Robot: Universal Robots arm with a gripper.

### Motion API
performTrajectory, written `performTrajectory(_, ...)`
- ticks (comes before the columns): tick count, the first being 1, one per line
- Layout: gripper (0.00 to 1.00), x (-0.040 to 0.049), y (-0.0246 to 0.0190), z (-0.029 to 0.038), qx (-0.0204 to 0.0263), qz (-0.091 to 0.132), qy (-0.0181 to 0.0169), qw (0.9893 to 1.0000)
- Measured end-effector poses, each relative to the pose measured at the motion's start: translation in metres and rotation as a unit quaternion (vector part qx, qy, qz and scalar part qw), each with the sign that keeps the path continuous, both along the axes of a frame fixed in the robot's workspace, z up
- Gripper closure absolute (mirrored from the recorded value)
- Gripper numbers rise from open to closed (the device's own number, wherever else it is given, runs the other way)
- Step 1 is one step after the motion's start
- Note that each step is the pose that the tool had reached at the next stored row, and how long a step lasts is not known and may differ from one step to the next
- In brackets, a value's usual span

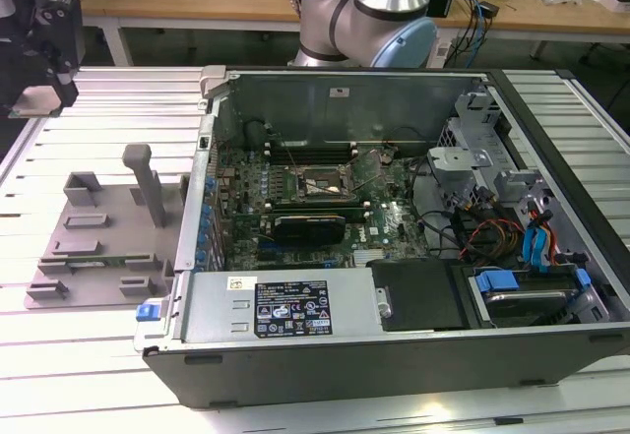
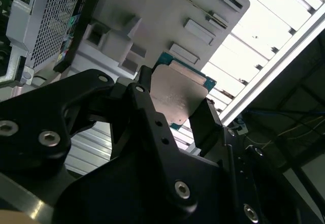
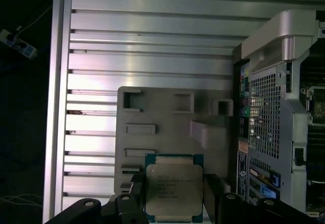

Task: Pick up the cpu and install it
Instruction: 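Pick up the cpu and move it towards the insertion slot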

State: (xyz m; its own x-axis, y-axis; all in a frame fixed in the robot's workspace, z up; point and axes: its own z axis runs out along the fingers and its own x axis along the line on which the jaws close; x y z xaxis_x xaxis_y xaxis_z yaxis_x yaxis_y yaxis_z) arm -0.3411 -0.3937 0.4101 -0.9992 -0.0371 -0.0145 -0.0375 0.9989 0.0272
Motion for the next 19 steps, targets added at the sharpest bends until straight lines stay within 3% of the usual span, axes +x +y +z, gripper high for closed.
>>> performTrajectory(13, 0.45, 0.0271, 0.0000, 0.0000, 0.0000, 0.000, 0.0000, 1.0000)
performTrajectory(16, 0.45, 0.0367, 0.0000, 0.0000, 0.0000, 0.000, 0.0000, 1.0000)
performTrajectory(19, 0.45, 0.0523, 0.0000, 0.0001, 0.0000, 0.000, 0.0001, 1.0000)
